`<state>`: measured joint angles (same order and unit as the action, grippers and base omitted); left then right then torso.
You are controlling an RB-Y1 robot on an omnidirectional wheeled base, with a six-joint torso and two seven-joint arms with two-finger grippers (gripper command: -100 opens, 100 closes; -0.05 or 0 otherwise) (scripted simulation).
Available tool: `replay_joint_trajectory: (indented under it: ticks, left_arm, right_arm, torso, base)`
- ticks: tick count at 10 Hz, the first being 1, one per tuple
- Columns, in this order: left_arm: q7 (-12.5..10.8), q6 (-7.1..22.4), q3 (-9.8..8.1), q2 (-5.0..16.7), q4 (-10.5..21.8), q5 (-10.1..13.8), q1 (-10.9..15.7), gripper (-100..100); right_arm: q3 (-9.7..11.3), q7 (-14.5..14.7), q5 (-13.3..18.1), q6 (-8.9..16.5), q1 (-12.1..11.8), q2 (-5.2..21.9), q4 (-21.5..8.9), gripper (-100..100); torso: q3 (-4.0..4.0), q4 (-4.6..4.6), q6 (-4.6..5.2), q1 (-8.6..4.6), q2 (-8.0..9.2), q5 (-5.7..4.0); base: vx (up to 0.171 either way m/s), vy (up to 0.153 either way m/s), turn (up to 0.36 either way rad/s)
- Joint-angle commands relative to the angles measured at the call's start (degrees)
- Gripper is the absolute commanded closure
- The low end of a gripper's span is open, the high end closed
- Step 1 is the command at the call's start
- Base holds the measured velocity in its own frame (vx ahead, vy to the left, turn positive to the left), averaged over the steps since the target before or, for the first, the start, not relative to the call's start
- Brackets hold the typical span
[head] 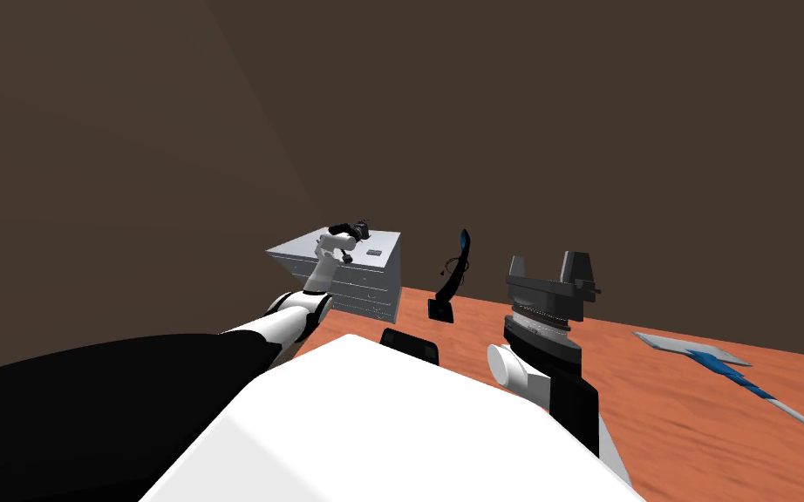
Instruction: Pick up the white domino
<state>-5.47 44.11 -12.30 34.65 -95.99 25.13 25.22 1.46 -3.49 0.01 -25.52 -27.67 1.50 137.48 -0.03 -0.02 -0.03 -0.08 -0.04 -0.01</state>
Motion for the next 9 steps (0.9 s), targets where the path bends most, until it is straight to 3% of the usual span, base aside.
replay_joint_trajectory:
  ticks: [1,2,3,5,6,9]
  left_arm:
    - [0.2,2.9,-0.10,0.9,1.2,0.7,1.3,-100]
    - [0.2,3.7,-0.10,0.9,1.2,0.7,1.3,-100]
    - [0.6,5.9,-0.21,2.7,3.7,2.2,3.8,-100]
    - [0.6,7.9,-0.21,2.7,3.7,2.2,3.8,-100]
    - [1.0,10.2,-0.21,4.6,6.3,3.7,6.1,-100]
    - [1.5,14.9,-0.07,6.4,8.8,5.1,8.2,-100]
  right_arm:
    - [0.0,0.0,0.0,0.0,0.0,0.0,0.0,0]
    - [0.0,0.0,0.0,0.0,0.0,0.0,0.0,0]
    - [0.0,0.0,0.0,0.0,0.0,0.0,0.0,0]
    - [0.0,0.0,0.0,0.0,0.0,0.0,0.0,0]
    - [0.0,0.0,0.0,0.0,0.0,0.0,0.0,0]
    - [0.0,0.0,0.0,0.0,0.0,0.0,0.0,0]
  torso:
    - [0.00,0.00,0.00,0.00,0.00,0.00]
    - [-0.01,-0.01,-0.02,-0.01,0.00,0.00]
    - [0.01,0.00,-0.03,0.02,0.03,0.01]
    - [-0.01,-0.01,-0.03,-0.02,-0.01,0.00]
    - [0.01,0.00,-0.04,0.02,0.02,0.02]
    - [-0.01,0.00,-0.02,-0.05,-0.01,-0.01]
  base:
    - [0.017,-0.016,-0.054]
    - [0.009,-0.010,0.003]
    - [0.017,-0.023,-0.087]
    - [0.015,-0.014,-0.021]
    - [0.012,-0.026,-0.077]
    - [0.018,-0.025,-0.054]
